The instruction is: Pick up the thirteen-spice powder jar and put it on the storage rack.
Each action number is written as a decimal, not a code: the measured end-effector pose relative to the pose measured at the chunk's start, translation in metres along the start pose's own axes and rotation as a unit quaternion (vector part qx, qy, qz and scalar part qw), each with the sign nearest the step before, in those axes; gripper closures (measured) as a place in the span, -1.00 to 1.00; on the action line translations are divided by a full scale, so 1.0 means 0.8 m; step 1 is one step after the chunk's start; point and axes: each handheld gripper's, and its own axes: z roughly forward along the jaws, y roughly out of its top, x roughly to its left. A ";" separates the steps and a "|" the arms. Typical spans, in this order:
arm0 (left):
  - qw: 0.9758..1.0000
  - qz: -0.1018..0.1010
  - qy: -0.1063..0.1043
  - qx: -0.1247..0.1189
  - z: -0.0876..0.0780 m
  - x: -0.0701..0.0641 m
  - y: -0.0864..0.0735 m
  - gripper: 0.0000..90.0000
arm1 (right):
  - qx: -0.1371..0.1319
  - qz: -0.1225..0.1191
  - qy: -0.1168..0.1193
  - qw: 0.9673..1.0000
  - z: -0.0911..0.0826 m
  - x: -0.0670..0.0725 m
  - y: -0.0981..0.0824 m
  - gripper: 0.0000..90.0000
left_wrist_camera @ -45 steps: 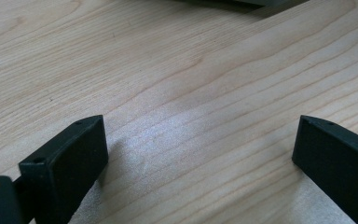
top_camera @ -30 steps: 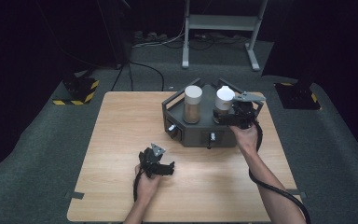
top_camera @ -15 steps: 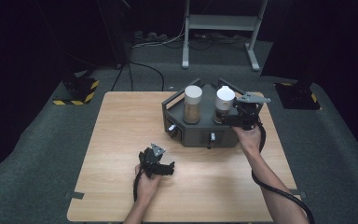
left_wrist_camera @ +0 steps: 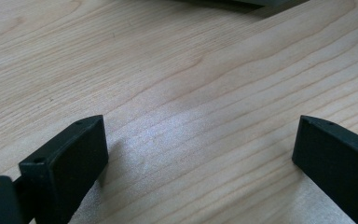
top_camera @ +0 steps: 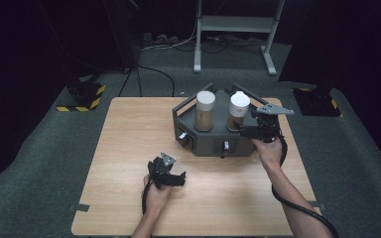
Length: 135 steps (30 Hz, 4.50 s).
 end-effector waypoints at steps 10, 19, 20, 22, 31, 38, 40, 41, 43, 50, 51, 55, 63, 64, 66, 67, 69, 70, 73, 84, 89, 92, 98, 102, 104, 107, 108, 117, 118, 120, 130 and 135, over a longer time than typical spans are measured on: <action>1.000 -0.001 0.000 -0.001 0.000 0.000 0.000 -0.92 | 0.002 0.003 -0.004 1.000 -0.012 -0.006 -0.008 -0.62; 1.000 -0.001 0.000 -0.001 0.000 0.000 0.000 -0.92 | 0.000 0.007 -0.002 1.000 -0.024 -0.011 -0.020 -0.62; 1.000 -0.001 0.000 -0.001 0.000 0.000 0.000 -0.92 | 0.000 0.007 -0.001 1.000 -0.025 -0.012 -0.021 -0.62; 1.000 -0.001 0.000 0.000 0.000 0.000 0.000 -0.92 | 0.001 0.009 -0.001 1.000 -0.027 -0.013 -0.026 -0.62; 1.000 -0.001 0.000 0.000 0.000 0.000 0.000 -0.92 | 0.006 0.013 -0.004 1.000 -0.038 -0.015 -0.036 -0.60; 1.000 -0.001 0.000 -0.001 0.000 0.000 0.000 -0.92 | 0.007 0.013 -0.007 1.000 -0.050 -0.018 -0.048 -0.60; 1.000 -0.001 0.000 -0.001 0.000 0.000 0.000 -0.92 | 0.009 0.014 -0.008 1.000 -0.052 -0.018 -0.052 -0.60; 1.000 -0.001 0.000 -0.001 0.000 0.000 0.000 -0.92 | 0.010 0.014 -0.008 1.000 -0.054 -0.018 -0.054 -0.60; 1.000 0.000 0.000 0.000 0.000 0.000 0.000 -0.92 | 0.011 0.015 -0.009 1.000 -0.055 -0.018 -0.058 -0.60; 1.000 -0.001 0.001 0.000 0.000 0.000 0.000 -0.92 | 0.023 0.013 -0.010 1.000 -0.060 -0.017 -0.077 -0.60; 1.000 -0.001 0.000 0.000 0.000 0.000 0.000 -0.92 | 0.023 0.013 -0.010 1.000 -0.060 -0.017 -0.080 -0.60; 1.000 -0.001 0.000 0.000 0.000 0.000 0.000 -0.92 | 0.034 -0.001 -0.015 0.999 -0.060 -0.010 -0.090 -0.61; 1.000 -0.001 0.000 0.000 0.000 0.000 0.000 -0.92 | 0.053 -0.006 -0.015 0.998 -0.053 -0.002 -0.113 -0.62; 1.000 -0.001 0.000 0.000 0.000 0.000 0.000 -0.92 | 0.053 -0.006 -0.015 0.998 -0.053 -0.002 -0.113 -0.62; 1.000 -0.001 0.000 0.000 0.000 0.000 0.000 -0.92 | 0.057 -0.003 -0.014 0.998 -0.051 -0.002 -0.118 -0.62; 1.000 -0.001 0.000 -0.001 0.000 0.000 0.000 -0.92 | 0.060 -0.001 -0.015 0.998 -0.050 -0.001 -0.123 -0.62; 1.000 -0.001 0.000 0.000 0.000 0.000 0.000 -0.92 | 0.064 0.004 -0.015 0.998 -0.048 -0.001 -0.128 -0.62; 1.000 -0.001 0.000 0.000 0.000 0.000 0.000 -0.92 | 0.067 0.005 -0.016 0.998 -0.046 0.000 -0.131 -0.62; 1.000 0.000 0.000 0.000 0.000 0.000 0.000 -0.92 | 0.076 0.017 -0.017 0.997 -0.040 0.002 -0.139 -0.62; 1.000 0.000 0.001 0.000 0.000 0.000 0.000 -0.92 | 0.110 0.029 -0.019 0.993 -0.017 0.013 -0.164 -0.63; 1.000 0.000 0.000 0.000 0.000 0.000 0.000 -0.92 | 0.119 0.036 -0.025 0.992 -0.014 0.013 -0.172 -0.64; 1.000 0.000 0.001 0.000 0.000 0.000 0.000 -0.92 | 0.125 0.033 -0.029 0.991 -0.012 0.015 -0.176 -0.67; 1.000 -0.001 0.001 0.000 0.000 -0.001 0.000 -0.93 | 0.151 0.007 -0.043 0.988 -0.002 0.027 -0.166 -0.75; 1.000 -0.001 0.001 0.000 0.000 -0.001 0.000 -0.93 | 0.151 0.007 -0.043 0.988 -0.002 0.027 -0.167 -0.75; 1.000 -0.001 0.001 0.000 0.000 -0.001 0.000 -0.93 | 0.151 0.007 -0.043 0.988 -0.002 0.027 -0.167 -0.75; 1.000 -0.001 0.001 0.000 0.000 -0.001 0.000 -0.93 | 0.151 0.007 -0.044 0.988 -0.002 0.028 -0.167 -0.75; 1.000 -0.001 0.002 0.000 0.000 -0.001 0.000 -0.93 | 0.151 0.008 -0.045 0.988 -0.002 0.028 -0.167 -0.75; 1.000 -0.001 0.002 0.001 0.001 -0.001 0.001 -0.93 | 0.151 0.008 -0.045 0.988 -0.002 0.028 -0.167 -0.75; 1.000 -0.001 0.002 0.001 0.001 -0.001 0.001 -0.93 | 0.151 0.009 -0.045 0.988 -0.002 0.028 -0.167 -0.75; 1.000 -0.001 0.002 0.001 0.001 -0.001 0.001 -0.93 | 0.151 0.009 -0.045 0.988 -0.002 0.028 -0.167 -0.75; 1.000 -0.001 0.002 0.001 0.001 -0.001 0.001 -0.93 | 0.151 0.009 -0.045 0.988 -0.002 0.028 -0.167 -0.75; 1.000 -0.002 0.002 0.001 0.001 -0.001 0.001 -0.93 | 0.151 0.008 -0.045 0.988 -0.002 0.028 -0.167 -0.75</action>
